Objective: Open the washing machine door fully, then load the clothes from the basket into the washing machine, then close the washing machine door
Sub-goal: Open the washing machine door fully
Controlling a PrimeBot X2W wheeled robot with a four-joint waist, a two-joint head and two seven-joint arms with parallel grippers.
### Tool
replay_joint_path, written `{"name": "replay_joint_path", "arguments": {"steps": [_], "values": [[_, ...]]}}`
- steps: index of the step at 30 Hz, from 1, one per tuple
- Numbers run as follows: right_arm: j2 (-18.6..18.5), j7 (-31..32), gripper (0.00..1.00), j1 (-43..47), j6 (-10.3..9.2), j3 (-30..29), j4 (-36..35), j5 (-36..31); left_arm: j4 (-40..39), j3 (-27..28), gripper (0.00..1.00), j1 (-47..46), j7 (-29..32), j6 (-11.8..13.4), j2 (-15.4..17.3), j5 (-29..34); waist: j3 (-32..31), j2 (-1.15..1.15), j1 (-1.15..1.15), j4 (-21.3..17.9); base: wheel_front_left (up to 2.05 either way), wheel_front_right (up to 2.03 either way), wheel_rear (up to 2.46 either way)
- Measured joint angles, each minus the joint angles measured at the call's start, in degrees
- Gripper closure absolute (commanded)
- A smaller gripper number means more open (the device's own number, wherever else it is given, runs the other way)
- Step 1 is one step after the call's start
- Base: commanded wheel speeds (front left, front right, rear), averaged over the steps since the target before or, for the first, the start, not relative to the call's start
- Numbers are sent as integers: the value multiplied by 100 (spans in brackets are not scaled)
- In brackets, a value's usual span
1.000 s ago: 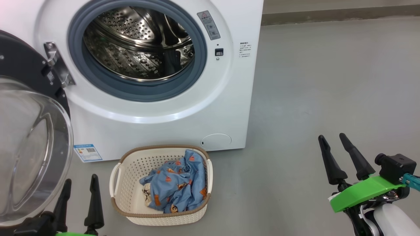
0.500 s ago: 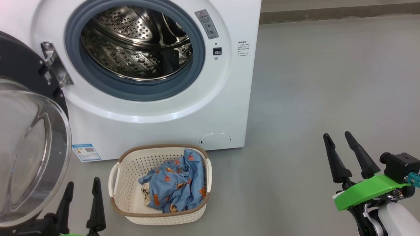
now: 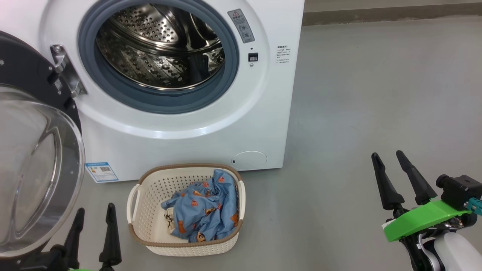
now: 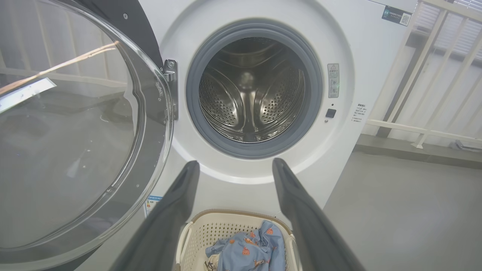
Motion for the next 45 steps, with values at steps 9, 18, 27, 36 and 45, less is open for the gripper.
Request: {"name": "replay_joint_path", "arguments": {"steps": [9,18,27,36,45], "values": [[7,0,0,1,0,-4,0,0,-10,-20,0,1,0,11,2,1,16,0,0,13,20,-20,0],[5,0,0,3,0,-4,-1,0,-7,-44,0,1,0,11,2,-1,23,0,0,11,129,-129,0],[7,0,0,3,0,-4,1,0,1,-71,0,-3,0,10,5,-9,37,0,0,43,159,-159,0],[9,0,0,2,0,4,15,0,13,-91,0,-5,0,1,9,-82,62,0,0,88,72,-72,0],[7,0,0,2,0,31,32,0,64,-116,0,-6,0,1,10,-116,28,0,0,125,1,-1,0]]}}
